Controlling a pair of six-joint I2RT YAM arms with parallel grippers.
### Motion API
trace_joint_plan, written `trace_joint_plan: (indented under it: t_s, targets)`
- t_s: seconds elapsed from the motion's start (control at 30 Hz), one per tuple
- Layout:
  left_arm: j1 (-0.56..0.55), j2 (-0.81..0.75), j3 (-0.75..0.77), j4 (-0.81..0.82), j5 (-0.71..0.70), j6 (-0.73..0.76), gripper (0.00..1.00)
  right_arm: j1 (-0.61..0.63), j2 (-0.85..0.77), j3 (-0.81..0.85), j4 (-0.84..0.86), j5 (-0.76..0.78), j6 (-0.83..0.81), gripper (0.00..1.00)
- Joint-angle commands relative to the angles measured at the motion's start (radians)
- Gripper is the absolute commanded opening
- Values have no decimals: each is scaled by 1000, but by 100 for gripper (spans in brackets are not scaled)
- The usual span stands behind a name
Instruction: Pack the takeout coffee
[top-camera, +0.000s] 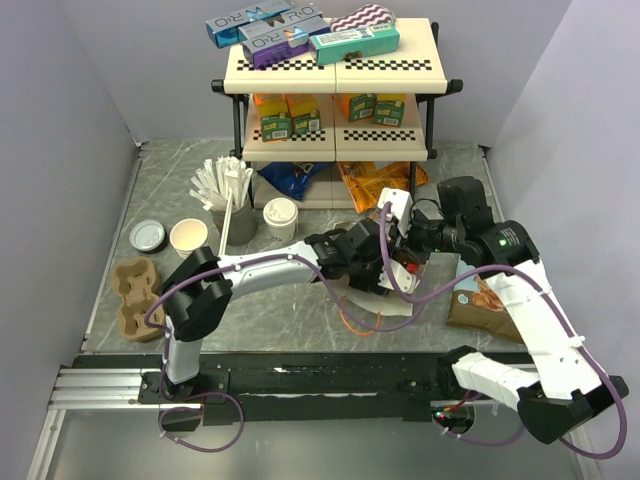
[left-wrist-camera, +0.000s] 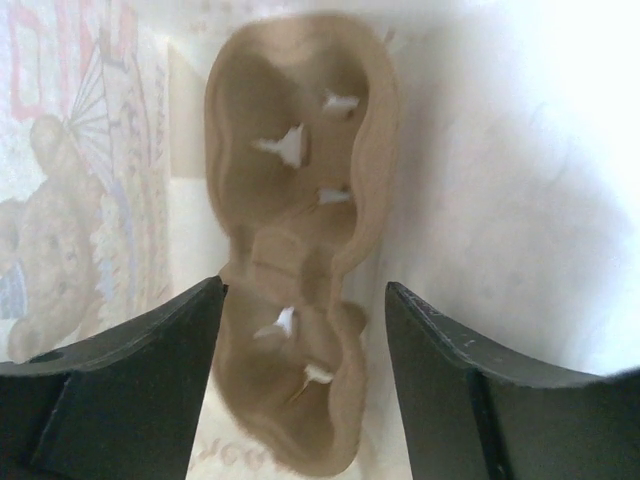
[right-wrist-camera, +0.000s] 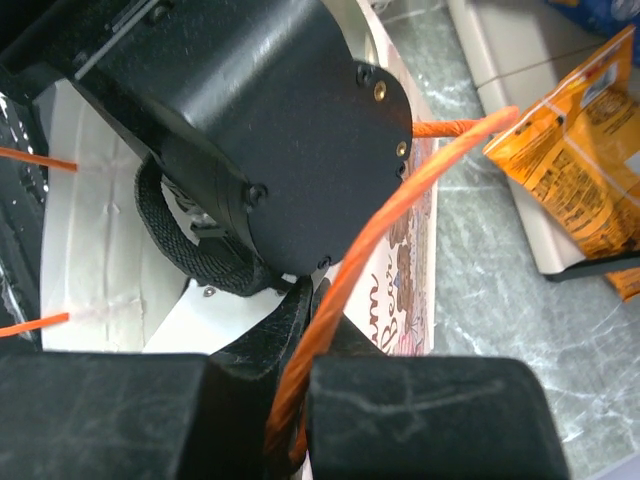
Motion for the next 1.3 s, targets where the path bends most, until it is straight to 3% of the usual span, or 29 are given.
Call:
trace_joint_plan:
  t_s: [0.0,0.33,0.47,0.77,1.0,1.27]
  targets:
    - [44,-104,20,22,93,-124,74,16,-41,6,-12,-69,16,0]
    - [61,-159,-95,118,161,-205,79,26,-101,-78,70,-43,10,0]
    - [63,-138,-80,121,140,-233,74,42,-98,-83,58,-40,-4,0]
    - [86,-66,30,-52,134,-193,61,74,-99,-99,60,-36,-13,0]
    - [78,-32,4,-34,3,-106,66,97,-104,-106,73,-28,-10,0]
    - [69,-21,-29,-70,0,-84,67,115,-151,-127,188,95,24,0]
